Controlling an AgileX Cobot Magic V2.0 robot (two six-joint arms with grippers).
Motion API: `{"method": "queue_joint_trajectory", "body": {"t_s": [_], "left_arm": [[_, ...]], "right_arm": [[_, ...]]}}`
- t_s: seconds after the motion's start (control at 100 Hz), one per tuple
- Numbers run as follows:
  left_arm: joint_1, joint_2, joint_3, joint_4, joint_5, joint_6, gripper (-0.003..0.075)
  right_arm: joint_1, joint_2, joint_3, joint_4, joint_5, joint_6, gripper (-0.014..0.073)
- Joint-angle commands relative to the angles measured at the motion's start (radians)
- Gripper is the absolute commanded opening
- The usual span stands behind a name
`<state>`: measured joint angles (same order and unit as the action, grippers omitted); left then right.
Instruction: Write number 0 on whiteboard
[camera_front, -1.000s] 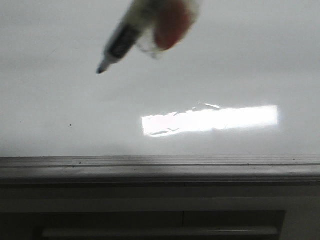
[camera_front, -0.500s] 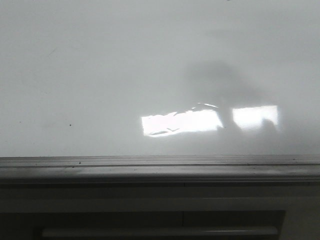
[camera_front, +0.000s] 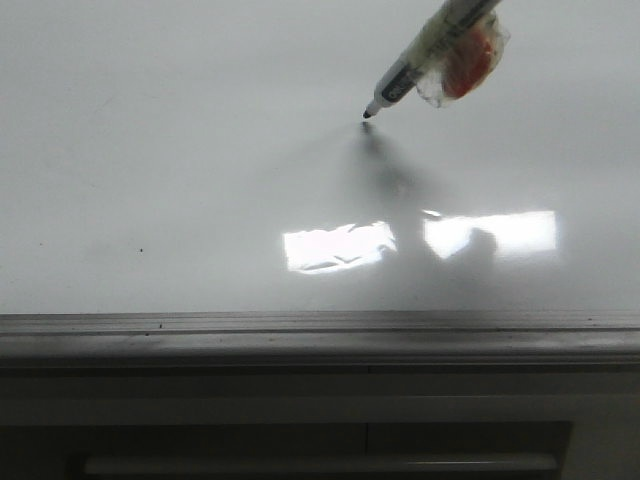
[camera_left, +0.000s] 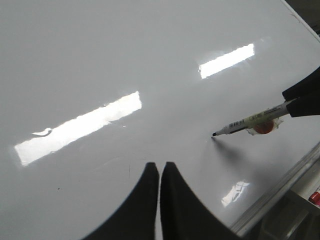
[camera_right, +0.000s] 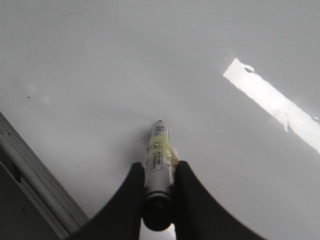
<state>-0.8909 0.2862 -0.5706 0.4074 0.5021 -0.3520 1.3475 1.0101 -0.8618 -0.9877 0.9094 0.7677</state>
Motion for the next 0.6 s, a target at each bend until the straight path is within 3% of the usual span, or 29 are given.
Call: {"method": "queue_joint_trajectory", "body": {"t_s": [0.0, 0.32, 0.59], "left_arm": [[0.001, 0.009, -0.026, 0.009, -0.077, -0.012, -0.002], [0.001, 0.009, -0.024, 0.009, -0.077, -0.012, -0.002], [0.001, 0.009, -0.024, 0.009, -0.077, -0.012, -0.002]], "right_arm": [[-0.001, -0.002, -0.024, -0.073, -0.013, 0.023, -0.0069], [-0.001, 0.006, -0.024, -0.056, -0.083, 0.045, -0.0069], [-0.001, 0.006, -0.024, 0.019, -0.039, 0.045, -0.0069]]}}
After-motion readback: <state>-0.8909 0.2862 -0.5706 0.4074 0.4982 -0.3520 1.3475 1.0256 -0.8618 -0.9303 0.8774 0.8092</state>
